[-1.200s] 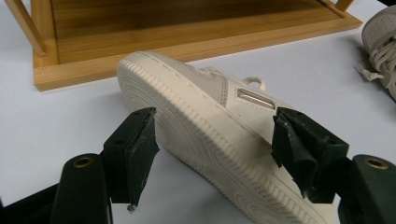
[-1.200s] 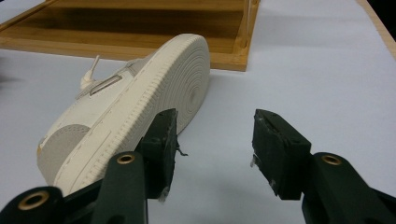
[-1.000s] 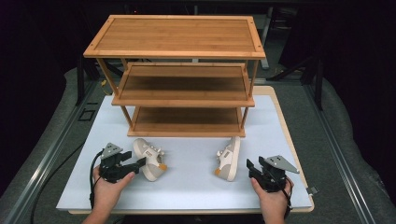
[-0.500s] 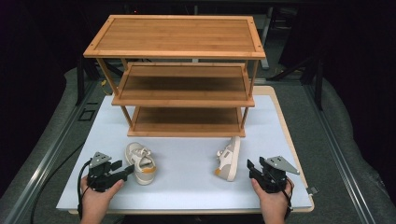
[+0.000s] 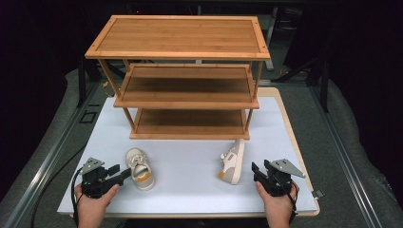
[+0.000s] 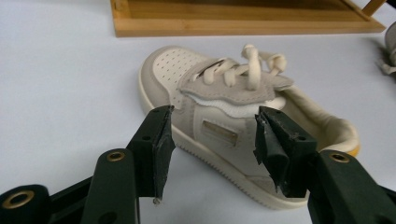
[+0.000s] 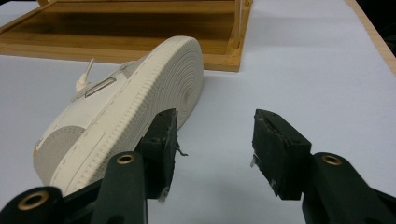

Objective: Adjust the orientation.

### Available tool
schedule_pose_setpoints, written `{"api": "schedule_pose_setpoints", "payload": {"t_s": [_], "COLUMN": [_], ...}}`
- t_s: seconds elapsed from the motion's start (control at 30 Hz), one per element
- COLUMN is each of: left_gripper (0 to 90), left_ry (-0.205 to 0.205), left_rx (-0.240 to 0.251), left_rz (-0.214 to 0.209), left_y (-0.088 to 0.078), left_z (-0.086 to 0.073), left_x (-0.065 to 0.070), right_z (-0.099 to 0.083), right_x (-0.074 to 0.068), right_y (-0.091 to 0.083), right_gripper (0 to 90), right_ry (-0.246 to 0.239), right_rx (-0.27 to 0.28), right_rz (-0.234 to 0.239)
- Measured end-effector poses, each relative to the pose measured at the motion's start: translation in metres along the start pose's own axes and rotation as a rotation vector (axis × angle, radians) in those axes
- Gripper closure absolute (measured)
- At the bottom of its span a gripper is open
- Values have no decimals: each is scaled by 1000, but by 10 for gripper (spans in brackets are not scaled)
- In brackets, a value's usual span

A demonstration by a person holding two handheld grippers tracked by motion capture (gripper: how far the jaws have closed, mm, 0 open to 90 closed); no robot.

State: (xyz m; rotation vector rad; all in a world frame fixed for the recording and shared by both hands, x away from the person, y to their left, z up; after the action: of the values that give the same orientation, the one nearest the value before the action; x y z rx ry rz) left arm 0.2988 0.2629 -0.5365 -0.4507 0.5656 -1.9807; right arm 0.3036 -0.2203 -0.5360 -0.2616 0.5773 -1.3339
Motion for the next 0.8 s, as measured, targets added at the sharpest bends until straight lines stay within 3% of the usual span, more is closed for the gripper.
{"api": "schedule_pose_setpoints", "payload": {"t_s": [0.17, 0.2, 0.23, 0.43, 0.47, 0.6, 0.8], "left_gripper": [471, 462, 460, 463, 463, 528, 539], "left_ry": [-14, -10, -12, 10, 28, 43, 21], "left_rx": [17, 30, 31, -7, -15, -27, -35], "left_rz": [1, -12, -17, -30, -19, 3, -20], "left_y": [2, 2, 3, 13, 18, 21, 20], "left_z": [3, 5, 5, 4, 5, 4, 2], "left_x": [2, 5, 6, 14, 16, 13, 7], "right_z": [0, 0, 0, 0, 0, 0, 0], "right_x": [0, 1, 1, 2, 2, 2, 3], "right_y": [0, 0, 0, 1, 1, 1, 0], "right_gripper": [497, 495, 494, 493, 493, 492, 492], "right_ry": [8, 18, 21, 27, 28, 28, 27], "right_rx": [2, 4, 2, -1, -1, -1, -5], "right_rz": [8, -8, 9, 17, 16, 15, -1]}}
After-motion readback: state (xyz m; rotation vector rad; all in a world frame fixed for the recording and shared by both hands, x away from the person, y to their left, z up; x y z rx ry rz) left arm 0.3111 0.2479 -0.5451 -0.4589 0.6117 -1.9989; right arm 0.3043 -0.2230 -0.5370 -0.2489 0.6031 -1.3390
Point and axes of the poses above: each handheld gripper's, and its own axes: y roughly forward along the jaws, z roughly out of its top, x roughly to its right, the point moved 5 cm from there along y, roughly forward along the jaws, and after that the axes turned 10 degrees about y, right-handed, at the moved point
